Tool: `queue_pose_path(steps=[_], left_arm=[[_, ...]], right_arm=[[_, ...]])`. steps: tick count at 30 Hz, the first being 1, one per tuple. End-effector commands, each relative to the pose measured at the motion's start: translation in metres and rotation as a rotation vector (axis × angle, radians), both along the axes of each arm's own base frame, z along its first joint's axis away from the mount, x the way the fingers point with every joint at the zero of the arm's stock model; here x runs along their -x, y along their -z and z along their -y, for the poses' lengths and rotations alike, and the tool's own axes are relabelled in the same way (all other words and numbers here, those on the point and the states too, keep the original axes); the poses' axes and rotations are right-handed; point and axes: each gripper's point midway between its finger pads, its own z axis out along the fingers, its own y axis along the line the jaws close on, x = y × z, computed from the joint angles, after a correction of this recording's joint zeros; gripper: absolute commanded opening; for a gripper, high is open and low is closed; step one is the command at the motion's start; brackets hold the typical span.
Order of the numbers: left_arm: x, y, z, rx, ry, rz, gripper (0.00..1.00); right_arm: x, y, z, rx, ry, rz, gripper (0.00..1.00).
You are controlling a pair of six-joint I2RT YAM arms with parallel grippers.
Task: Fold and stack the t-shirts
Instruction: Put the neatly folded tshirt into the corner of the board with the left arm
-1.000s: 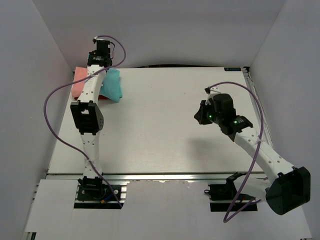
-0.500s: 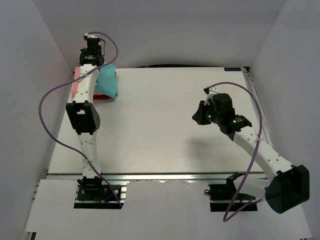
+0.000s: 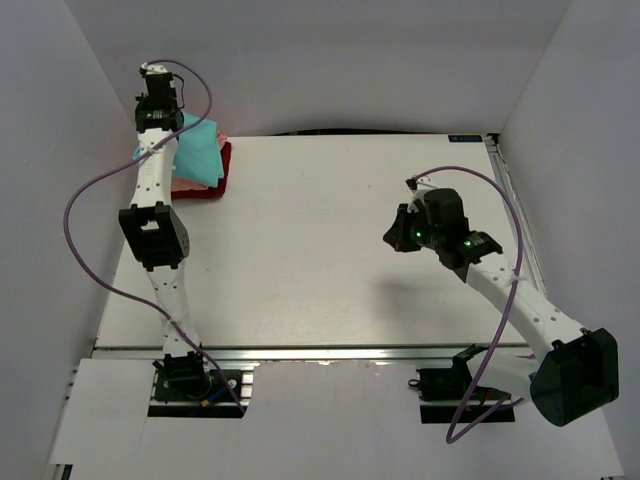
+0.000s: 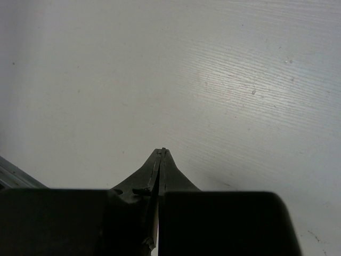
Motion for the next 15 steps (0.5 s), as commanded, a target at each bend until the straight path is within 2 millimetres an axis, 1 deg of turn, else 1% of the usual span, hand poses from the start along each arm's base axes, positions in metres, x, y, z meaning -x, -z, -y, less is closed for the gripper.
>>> queue_pose_path(steps=[1, 4, 7, 9, 10, 11, 15], left_arm=[[-0.001, -0.054, -0.007, 0.006, 0.006, 0.146, 0.00], [-0.007, -0.039, -0.011, 0.000, 0.012, 0.126, 0.00], [-0.013, -0.032, -0.017, -0.017, 0.003, 0.125, 0.00], [-0.017, -0.029, -0.022, -0.020, -0.004, 0.136, 0.00], [-0.020, -0.022, -0.021, -0.013, 0.008, 0.130, 0.00], [-0.022, -0.020, -0.024, -0.008, 0.008, 0.133, 0.00], [-0.030, 0.004, -0.023, 0.003, 0.033, 0.100, 0.07]], right_arm=[[-0.002, -0.006, -0.005, -0.021, -0.008, 0.007, 0.00], [-0.002, -0.008, -0.006, -0.018, -0.013, 0.007, 0.00], [-0.001, -0.008, -0.007, -0.013, -0.014, 0.009, 0.00], [-0.001, -0.005, -0.006, -0.008, -0.011, 0.005, 0.00], [0.000, -0.003, -0.006, -0.005, -0.010, 0.003, 0.00], [0.000, 0.000, -0.006, -0.001, -0.010, -0.003, 0.00], [-0.002, 0.004, -0.008, 0.005, -0.006, -0.014, 0.00]])
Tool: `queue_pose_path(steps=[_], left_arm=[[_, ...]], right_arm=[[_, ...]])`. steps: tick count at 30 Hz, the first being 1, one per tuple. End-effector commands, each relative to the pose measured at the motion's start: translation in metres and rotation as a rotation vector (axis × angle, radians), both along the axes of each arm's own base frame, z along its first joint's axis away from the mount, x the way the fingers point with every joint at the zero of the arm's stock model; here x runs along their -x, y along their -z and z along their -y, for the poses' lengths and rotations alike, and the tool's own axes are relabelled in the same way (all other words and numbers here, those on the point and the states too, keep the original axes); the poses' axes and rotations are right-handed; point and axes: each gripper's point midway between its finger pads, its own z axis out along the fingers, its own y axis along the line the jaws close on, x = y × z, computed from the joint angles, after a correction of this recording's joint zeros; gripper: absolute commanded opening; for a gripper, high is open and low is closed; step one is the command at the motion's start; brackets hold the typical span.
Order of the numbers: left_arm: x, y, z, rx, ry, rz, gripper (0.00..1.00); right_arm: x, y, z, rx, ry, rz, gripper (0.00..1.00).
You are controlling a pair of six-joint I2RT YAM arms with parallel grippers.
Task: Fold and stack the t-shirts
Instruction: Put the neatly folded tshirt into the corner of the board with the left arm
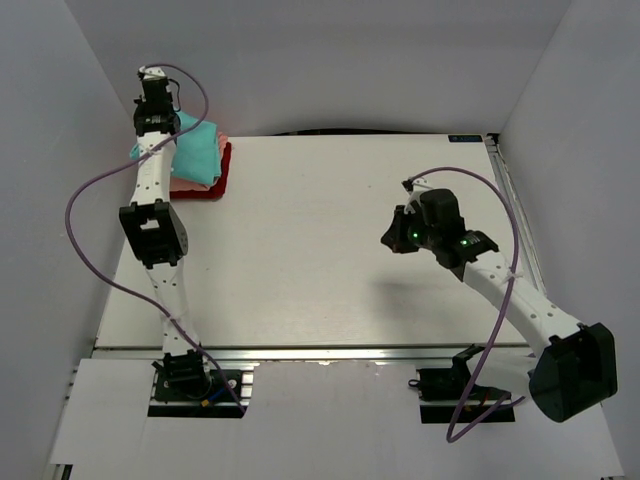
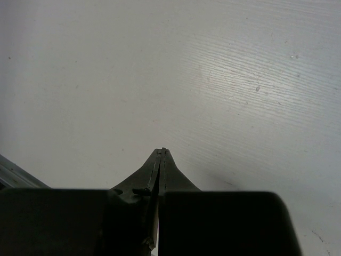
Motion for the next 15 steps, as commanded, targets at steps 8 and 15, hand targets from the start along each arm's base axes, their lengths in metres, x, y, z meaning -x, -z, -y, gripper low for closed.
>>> queue_pose_path(steps=[8, 15], left_arm=[[-0.014, 0.030, -0.021, -0.044, -0.041, -0.014, 0.22], [0.000, 0.004, -0.049, -0.099, -0.177, 0.057, 0.47]], right_arm=[[-0.006, 0.006, -0.016, -0.007, -0.012, -0.025, 0.00], [0.000, 0.015, -0.029, -0.001, -0.044, -0.047, 0.00]])
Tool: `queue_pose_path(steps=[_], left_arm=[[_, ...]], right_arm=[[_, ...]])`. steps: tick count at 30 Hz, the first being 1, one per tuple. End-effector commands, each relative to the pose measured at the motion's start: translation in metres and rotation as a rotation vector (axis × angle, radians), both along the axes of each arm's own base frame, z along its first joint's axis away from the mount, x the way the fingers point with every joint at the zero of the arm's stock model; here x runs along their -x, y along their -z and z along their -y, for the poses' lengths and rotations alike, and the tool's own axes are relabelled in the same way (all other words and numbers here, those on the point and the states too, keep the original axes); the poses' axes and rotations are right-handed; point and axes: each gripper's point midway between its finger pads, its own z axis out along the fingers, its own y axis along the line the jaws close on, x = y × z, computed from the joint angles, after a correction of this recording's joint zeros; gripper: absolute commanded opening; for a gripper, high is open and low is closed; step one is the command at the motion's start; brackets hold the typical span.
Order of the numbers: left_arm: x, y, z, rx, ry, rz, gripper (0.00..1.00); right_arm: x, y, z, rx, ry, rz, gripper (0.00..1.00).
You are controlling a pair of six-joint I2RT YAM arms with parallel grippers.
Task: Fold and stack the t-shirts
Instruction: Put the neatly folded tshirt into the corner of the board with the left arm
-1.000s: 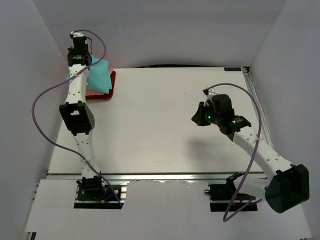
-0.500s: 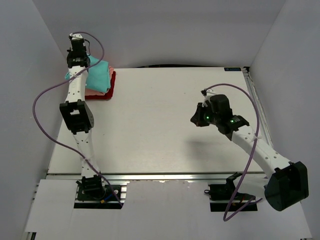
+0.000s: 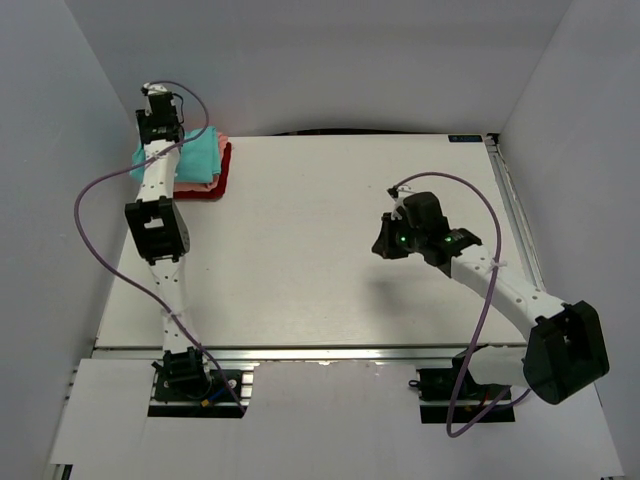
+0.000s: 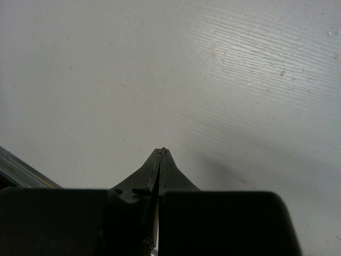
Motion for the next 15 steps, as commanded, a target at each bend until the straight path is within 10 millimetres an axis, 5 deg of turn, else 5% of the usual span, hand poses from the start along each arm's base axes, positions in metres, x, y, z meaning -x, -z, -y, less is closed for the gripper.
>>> queue_pose_path(steps=[1, 6, 12, 15], left_arm=[[0.016, -0.064, -0.028, -0.054, -0.122, 0.145, 0.52], [0.035, -0.085, -0.052, -0.061, -0.196, 0.183, 0.98], [0.036, -0.088, -0.045, 0.000, -0.143, 0.217, 0.98], [0.037, -0.104, -0.033, 0.054, -0.099, 0.261, 0.98]], right_arm=[[-0.006, -0.014, -0.012, -0.034, -0.008, 0.043, 0.00], [-0.004, -0.017, -0.018, -0.040, -0.020, 0.048, 0.00], [-0.002, -0.020, -0.022, -0.041, -0.026, 0.055, 0.00], [0.000, -0.022, -0.024, -0.048, -0.030, 0.058, 0.00]])
